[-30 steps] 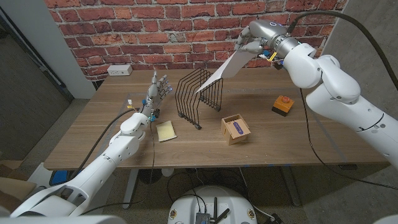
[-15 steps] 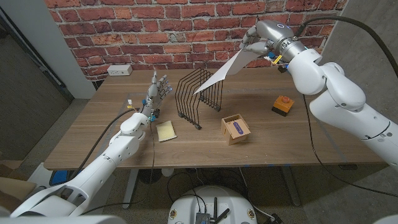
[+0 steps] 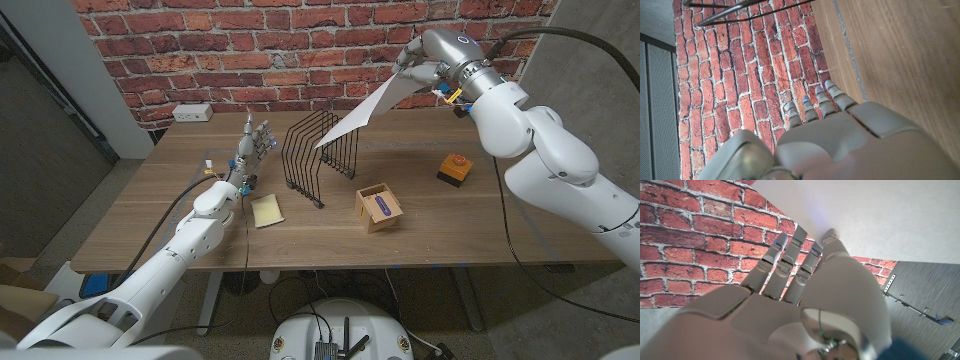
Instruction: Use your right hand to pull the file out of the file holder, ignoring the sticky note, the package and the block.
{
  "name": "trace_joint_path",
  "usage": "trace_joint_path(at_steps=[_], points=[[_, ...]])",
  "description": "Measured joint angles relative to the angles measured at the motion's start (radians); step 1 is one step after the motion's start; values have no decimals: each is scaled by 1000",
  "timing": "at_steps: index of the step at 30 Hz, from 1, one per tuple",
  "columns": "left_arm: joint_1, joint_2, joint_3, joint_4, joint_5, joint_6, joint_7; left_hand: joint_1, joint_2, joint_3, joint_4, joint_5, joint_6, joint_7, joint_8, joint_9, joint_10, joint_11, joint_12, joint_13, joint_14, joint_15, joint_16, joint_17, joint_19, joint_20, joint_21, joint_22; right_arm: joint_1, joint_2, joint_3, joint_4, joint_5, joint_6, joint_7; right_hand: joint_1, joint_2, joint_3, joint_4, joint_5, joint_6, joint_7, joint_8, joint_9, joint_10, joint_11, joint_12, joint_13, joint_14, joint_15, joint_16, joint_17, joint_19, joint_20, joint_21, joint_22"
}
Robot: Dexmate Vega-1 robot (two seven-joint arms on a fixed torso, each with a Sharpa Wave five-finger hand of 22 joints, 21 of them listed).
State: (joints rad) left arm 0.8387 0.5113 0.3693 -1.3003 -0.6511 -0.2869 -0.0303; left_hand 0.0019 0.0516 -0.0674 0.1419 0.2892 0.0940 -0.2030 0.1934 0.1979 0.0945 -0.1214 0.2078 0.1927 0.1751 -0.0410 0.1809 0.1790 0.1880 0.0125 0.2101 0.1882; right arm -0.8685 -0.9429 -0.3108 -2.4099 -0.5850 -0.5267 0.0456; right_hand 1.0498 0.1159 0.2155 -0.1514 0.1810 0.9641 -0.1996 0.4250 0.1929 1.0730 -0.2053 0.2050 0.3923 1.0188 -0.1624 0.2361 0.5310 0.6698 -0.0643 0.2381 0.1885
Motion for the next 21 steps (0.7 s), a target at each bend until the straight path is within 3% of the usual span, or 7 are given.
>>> trace_joint_path(at_steps=[6,7,21], points=[[0,0,0,0,0,0,0,0,0,0,0,0,0,0,0,0,0,0,0,0,0,0,0,0,0,0,0,0,-29,0,13,-21,0,0,0,-5,-5,0,0,0,0,0,0,0,0,0,0,0,0,0,0,0,9,2,0,0],[0,0,0,0,0,0,0,0,0,0,0,0,0,0,0,0,0,0,0,0,0,0,0,0,0,0,0,0,-34,1,13,-23,-7,-42,-45,-5,-5,0,0,0,0,0,0,0,0,0,0,0,0,0,0,3,9,2,0,0],[0,0,0,0,0,0,0,0,0,0,0,0,0,0,0,0,0,0,0,0,0,0,0,0,0,0,-1,0,-77,40,-13,-64,-85,-164,-115,-9,-1,0,0,0,0,0,-4,0,-5,5,0,0,0,0,0,5,9,2,0,-3]])
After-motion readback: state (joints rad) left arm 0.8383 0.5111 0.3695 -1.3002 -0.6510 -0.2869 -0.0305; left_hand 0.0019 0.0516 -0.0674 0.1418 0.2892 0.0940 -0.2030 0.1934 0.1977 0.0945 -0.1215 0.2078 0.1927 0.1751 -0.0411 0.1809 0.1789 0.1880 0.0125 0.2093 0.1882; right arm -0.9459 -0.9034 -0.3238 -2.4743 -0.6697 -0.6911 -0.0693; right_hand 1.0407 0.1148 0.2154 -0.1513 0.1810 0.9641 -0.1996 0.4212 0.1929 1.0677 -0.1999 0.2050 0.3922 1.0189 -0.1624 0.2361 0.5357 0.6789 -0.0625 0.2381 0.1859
